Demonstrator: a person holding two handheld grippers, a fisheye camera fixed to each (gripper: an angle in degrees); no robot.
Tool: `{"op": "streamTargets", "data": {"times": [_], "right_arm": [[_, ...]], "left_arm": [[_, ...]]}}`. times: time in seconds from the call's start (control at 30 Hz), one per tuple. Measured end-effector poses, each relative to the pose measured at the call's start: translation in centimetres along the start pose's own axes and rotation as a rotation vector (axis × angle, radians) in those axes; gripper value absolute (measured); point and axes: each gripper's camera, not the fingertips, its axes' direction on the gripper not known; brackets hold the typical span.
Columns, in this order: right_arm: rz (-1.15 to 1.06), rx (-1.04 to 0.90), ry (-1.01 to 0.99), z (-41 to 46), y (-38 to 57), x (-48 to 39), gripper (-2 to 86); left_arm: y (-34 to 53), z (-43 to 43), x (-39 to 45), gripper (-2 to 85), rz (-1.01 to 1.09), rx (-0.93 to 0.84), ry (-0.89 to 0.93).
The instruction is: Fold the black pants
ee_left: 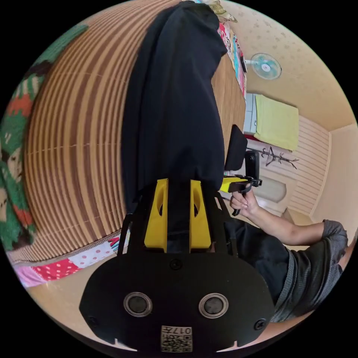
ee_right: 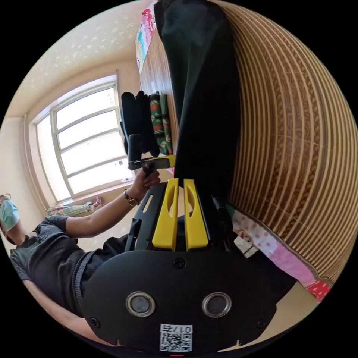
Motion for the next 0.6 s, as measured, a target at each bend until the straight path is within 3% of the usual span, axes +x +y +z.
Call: {"op": "streamTargets", "data": {"times": [0.07,0.17,0.2,0.23,0.4,0.5,0.6], "right_arm": [[-0.037,-0.022,-0.104,-0.2,-0.1,-0.7,1.7],[-0.179,-0.039,-0.572,-0.4,0.2,-1.9,1.1],[-0.192,-0.010,-0.647,-0.6,0.5,-2.1,1.0],[-0.181,0.011,-0.613,-0.7,0.7,-2.1,1.0],[0.205,0.142,0.277,-2.2,1.8,-1.0,2.8],[0.272,0.202,0.384,-2.9,1.7,-1.5,6.6],[0.309,0.163,0.477,-2.5,0.6,-2.1,12.6]], "left_arm": [[-0.2,0.4,1.3,3.9,0.075,-0.070,0.000],[0.7,-0.2,3.6,-0.1,0.242,-0.112,0.187],[1.2,-0.8,3.9,-0.5,0.259,-0.100,0.219],[1.7,-1.4,3.8,-0.5,0.232,-0.072,0.182],[2.6,-3.2,2.1,3.3,-0.009,0.101,-0.151],[0.8,-2.5,1.3,10.6,-0.124,0.115,-0.206],[-2.2,-0.7,1.5,9.3,-0.162,0.017,-0.283]]}}
